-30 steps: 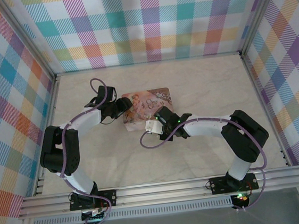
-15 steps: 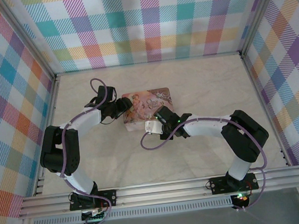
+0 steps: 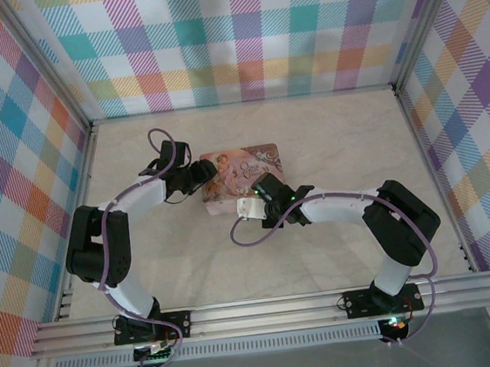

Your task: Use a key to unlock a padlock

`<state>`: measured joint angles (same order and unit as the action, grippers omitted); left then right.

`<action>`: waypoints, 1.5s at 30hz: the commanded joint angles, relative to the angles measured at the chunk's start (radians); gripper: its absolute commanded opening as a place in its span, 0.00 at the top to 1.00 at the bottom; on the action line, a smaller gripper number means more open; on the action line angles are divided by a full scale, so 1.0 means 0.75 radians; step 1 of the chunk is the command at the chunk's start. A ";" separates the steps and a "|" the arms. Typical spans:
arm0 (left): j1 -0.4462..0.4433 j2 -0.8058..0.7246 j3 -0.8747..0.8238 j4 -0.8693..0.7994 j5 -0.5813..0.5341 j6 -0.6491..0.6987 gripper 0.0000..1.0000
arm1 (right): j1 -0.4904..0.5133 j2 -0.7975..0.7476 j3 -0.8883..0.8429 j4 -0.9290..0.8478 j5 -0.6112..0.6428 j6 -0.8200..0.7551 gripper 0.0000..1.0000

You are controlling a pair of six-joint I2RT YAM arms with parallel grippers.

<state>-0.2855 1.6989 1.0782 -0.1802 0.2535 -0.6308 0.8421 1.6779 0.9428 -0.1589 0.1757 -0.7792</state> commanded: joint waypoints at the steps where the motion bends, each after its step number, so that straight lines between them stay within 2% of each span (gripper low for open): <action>1: 0.008 0.008 0.033 0.015 0.038 0.013 0.42 | 0.008 -0.041 0.023 0.034 -0.007 -0.018 1.00; 14: 0.008 0.013 0.025 0.030 0.044 0.002 0.42 | 0.066 -0.006 0.072 0.056 -0.026 -0.057 1.00; 30: 0.016 -0.010 0.015 0.031 0.034 -0.006 0.42 | 0.096 -0.076 0.023 0.081 -0.045 -0.010 1.00; 40: 0.091 -0.146 -0.081 0.047 0.026 -0.025 0.39 | 0.139 -0.230 -0.062 0.095 -0.076 0.098 1.00; 45: 0.109 -0.260 -0.146 0.053 0.069 -0.027 0.38 | 0.141 -0.311 -0.082 0.090 -0.069 0.158 1.00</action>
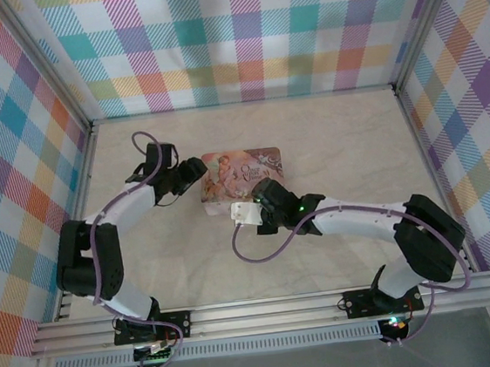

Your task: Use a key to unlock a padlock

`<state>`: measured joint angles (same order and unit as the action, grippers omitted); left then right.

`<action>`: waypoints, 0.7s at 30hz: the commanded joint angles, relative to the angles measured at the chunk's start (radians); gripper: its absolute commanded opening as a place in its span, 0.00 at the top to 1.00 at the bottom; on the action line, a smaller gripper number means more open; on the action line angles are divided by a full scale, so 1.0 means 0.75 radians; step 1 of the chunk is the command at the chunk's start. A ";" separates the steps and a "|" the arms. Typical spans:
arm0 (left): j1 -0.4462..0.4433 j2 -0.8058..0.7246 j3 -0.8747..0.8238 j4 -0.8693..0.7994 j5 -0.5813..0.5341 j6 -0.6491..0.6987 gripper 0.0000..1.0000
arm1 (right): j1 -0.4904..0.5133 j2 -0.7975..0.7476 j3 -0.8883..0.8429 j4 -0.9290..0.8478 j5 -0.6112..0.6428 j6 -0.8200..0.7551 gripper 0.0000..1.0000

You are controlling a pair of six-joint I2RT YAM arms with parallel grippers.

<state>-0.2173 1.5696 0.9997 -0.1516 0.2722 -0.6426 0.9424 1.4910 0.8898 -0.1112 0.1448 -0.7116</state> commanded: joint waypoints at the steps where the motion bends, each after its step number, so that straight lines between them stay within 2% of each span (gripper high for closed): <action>1: 0.018 -0.115 -0.057 0.015 0.067 -0.012 0.38 | 0.007 -0.080 -0.020 0.027 -0.020 0.080 1.00; 13: -0.011 -0.429 -0.141 -0.217 0.391 0.075 0.36 | -0.016 -0.241 -0.040 0.015 0.038 0.296 1.00; 17: -0.063 -0.492 -0.167 -0.282 0.455 0.110 0.35 | -0.075 -0.292 -0.011 -0.059 0.039 0.416 1.00; 21: -0.144 -0.527 -0.175 -0.338 0.436 0.128 0.35 | -0.173 -0.347 0.029 -0.169 0.061 0.549 1.00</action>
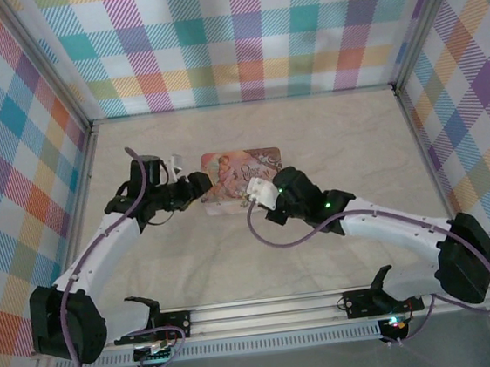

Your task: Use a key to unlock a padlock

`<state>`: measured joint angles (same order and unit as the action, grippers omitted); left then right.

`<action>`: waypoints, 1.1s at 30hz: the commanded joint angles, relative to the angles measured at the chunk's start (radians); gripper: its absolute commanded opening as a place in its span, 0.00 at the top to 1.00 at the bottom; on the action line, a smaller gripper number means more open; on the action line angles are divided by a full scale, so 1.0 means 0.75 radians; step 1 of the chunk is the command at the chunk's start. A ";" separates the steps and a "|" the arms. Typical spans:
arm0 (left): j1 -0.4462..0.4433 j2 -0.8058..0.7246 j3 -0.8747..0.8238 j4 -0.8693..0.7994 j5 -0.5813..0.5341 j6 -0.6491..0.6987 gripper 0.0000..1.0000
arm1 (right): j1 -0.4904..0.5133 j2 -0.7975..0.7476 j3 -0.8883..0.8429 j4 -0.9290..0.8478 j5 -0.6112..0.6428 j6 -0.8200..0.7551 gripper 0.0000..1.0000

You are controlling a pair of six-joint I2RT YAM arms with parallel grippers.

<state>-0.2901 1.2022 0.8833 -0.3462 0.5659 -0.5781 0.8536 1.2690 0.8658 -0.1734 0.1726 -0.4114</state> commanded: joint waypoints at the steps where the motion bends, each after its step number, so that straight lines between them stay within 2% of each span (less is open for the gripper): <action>1: -0.071 -0.043 -0.024 -0.070 0.038 0.035 0.35 | -0.086 -0.059 0.070 -0.122 0.041 0.187 1.00; 9: -0.292 0.012 -0.023 0.076 -0.083 -0.025 0.35 | -0.402 -0.026 0.115 -0.331 0.169 0.470 1.00; 16: -0.423 0.081 0.000 0.168 -0.193 -0.037 0.34 | -0.639 0.210 0.196 -0.394 0.183 0.608 1.00; 23: -0.490 0.131 -0.015 0.196 -0.191 -0.041 0.34 | -0.730 0.462 0.317 -0.400 0.228 0.583 1.00; 33: -0.495 0.116 -0.035 0.195 -0.218 -0.050 0.34 | -0.753 0.709 0.453 -0.464 0.280 0.545 1.00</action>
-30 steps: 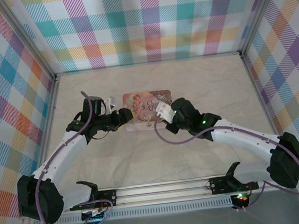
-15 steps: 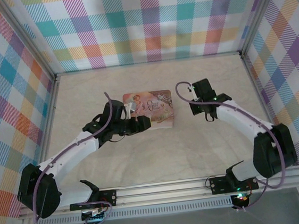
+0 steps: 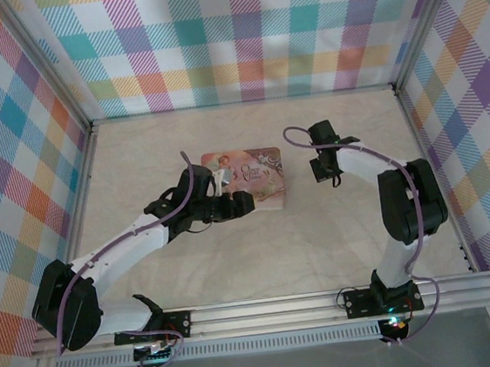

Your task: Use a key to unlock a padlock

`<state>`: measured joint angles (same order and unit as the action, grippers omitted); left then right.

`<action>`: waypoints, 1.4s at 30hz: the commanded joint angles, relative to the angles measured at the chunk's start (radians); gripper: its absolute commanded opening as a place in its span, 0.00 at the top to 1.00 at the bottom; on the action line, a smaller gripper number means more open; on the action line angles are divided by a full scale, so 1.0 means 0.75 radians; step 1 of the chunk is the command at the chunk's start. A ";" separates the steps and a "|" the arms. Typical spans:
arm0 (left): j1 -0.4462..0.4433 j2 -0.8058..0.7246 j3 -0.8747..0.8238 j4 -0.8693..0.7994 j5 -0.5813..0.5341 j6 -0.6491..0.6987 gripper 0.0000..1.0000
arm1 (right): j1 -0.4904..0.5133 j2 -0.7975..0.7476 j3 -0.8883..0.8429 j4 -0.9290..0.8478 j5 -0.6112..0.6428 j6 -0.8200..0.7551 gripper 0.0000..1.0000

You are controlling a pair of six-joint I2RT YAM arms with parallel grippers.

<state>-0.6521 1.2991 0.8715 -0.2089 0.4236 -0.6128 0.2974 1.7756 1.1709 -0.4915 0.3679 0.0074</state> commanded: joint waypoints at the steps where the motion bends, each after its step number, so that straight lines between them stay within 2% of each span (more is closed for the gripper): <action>1: -0.012 -0.015 -0.021 0.011 -0.036 -0.006 0.34 | -0.014 0.048 0.053 -0.040 0.014 -0.012 0.99; 14: -0.012 -0.038 -0.039 -0.004 -0.086 -0.008 0.34 | -0.025 0.150 0.104 -0.062 -0.022 0.024 0.91; 20: -0.011 -0.069 -0.050 -0.014 -0.138 -0.018 0.33 | -0.025 0.057 0.110 -0.095 -0.012 0.063 0.65; 26: 0.029 -0.123 -0.058 -0.068 -0.231 -0.028 0.29 | -0.024 -0.138 0.050 -0.099 -0.022 0.088 0.54; 30: 0.078 -0.164 -0.060 -0.138 -0.301 -0.027 0.27 | -0.024 -0.300 -0.025 -0.079 -0.117 0.132 0.50; 31: 0.095 -0.180 -0.061 -0.155 -0.327 -0.026 0.25 | -0.025 -0.354 -0.057 -0.055 -0.161 0.150 0.48; 32: 0.116 -0.193 -0.061 -0.171 -0.348 -0.023 0.05 | -0.025 -0.410 -0.096 -0.027 -0.213 0.173 0.45; 33: 0.135 -0.204 -0.061 -0.184 -0.357 -0.023 0.00 | -0.024 -0.459 -0.123 -0.005 -0.260 0.191 0.06; 34: 0.164 -0.213 -0.059 -0.197 -0.361 -0.019 0.00 | -0.025 -0.517 -0.158 0.022 -0.305 0.214 0.00; 38: 0.251 -0.238 -0.029 -0.284 -0.432 0.039 0.00 | -0.025 -0.715 -0.277 0.108 -0.423 0.275 0.00; 42: 0.306 -0.267 0.029 -0.396 -0.700 0.156 0.00 | -0.024 -0.915 -0.433 0.256 -0.421 0.316 0.00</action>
<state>-0.4450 1.1297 0.8478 -0.4187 0.0624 -0.5777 0.2863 1.1614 0.8997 -0.4065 0.0940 0.1932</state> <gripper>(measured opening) 0.998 0.996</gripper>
